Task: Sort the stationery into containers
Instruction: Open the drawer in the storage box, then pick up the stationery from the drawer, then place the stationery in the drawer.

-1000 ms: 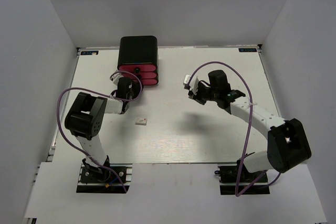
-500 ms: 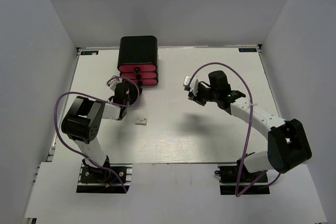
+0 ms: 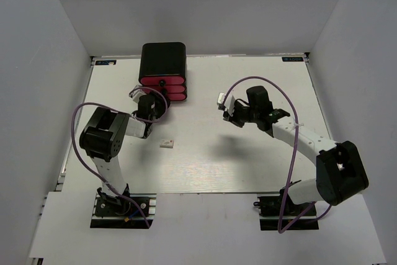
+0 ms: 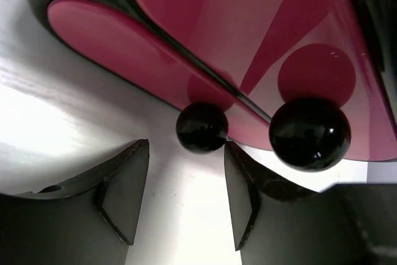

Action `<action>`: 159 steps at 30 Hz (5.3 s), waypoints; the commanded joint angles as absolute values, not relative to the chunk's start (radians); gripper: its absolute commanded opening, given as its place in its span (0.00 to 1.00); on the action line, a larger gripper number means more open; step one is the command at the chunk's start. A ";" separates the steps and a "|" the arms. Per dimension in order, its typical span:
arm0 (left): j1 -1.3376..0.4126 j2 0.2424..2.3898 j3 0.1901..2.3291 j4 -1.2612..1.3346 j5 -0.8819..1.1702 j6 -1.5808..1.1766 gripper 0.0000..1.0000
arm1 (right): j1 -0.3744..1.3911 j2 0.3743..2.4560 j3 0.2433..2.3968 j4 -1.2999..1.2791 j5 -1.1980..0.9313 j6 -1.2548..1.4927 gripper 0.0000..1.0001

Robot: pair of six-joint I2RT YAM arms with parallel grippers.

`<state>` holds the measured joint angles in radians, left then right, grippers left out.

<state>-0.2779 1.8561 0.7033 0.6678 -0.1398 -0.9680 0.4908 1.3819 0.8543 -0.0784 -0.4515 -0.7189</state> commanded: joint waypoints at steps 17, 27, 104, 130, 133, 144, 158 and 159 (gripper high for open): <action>-0.273 1.917 0.709 0.847 -0.193 -0.940 0.55 | 0.485 1.365 0.851 -0.055 -0.463 -0.742 0.23; -0.273 1.937 0.686 0.888 -0.175 -0.940 0.33 | 0.483 1.371 0.850 -0.058 -0.466 -0.744 0.23; -0.281 0.172 0.327 -0.540 -0.242 -0.907 0.69 | 0.897 1.935 1.453 -0.066 -0.393 -0.567 0.02; -0.281 0.248 0.262 -0.402 -0.152 -0.925 0.69 | 0.761 2.143 1.717 -0.045 -0.242 -0.830 0.04; -0.281 0.258 0.253 -0.382 -0.143 -0.925 0.69 | 0.762 2.161 1.713 -0.046 -0.239 -0.842 0.11; -0.281 0.348 0.224 -0.264 -0.121 -0.925 0.69 | 0.762 2.187 1.758 -0.051 -0.235 -0.842 0.56; -0.281 0.545 0.215 -0.071 -0.022 -0.870 0.74 | 0.738 1.852 1.524 -0.048 -0.302 -0.674 0.68; -0.281 0.558 0.215 -0.054 -0.021 -0.861 0.75 | 0.726 1.789 1.507 -0.048 -0.311 -0.660 0.72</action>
<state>-0.2787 0.5434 0.2214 -0.1265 -0.0582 -0.8963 0.7464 1.9404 1.5410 -0.0818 -0.2687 -0.7322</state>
